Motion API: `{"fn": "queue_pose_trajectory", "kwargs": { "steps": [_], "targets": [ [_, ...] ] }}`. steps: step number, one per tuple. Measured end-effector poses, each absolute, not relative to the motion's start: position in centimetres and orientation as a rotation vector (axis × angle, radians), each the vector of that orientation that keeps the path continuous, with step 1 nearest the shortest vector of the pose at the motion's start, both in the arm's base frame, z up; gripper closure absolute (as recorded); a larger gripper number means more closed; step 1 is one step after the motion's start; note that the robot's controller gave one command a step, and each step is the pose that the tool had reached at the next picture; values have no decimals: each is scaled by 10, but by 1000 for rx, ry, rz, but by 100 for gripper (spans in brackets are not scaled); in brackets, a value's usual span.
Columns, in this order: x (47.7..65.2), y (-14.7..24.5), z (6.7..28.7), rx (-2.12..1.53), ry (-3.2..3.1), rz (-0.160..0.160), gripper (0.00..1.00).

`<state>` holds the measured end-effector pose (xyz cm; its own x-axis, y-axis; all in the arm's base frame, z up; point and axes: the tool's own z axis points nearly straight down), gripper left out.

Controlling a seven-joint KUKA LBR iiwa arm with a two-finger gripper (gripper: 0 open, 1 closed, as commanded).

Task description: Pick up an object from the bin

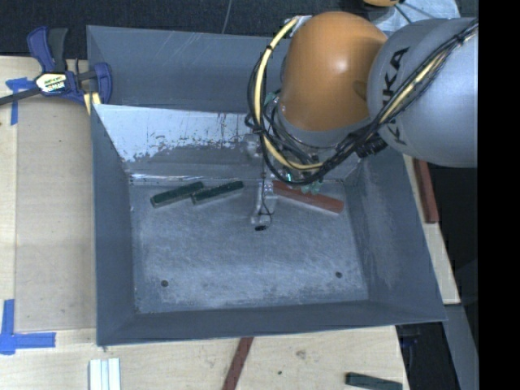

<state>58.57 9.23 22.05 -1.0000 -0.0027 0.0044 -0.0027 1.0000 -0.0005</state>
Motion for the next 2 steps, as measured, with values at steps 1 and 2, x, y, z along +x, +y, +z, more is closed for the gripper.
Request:
{"fn": "queue_pose_trajectory", "kwargs": {
  "steps": [1,2],
  "targets": [
    [587,92,225,1,-3145,-1,0],
    [605,120,162,44,-3151,-2,0]
  ]
}}
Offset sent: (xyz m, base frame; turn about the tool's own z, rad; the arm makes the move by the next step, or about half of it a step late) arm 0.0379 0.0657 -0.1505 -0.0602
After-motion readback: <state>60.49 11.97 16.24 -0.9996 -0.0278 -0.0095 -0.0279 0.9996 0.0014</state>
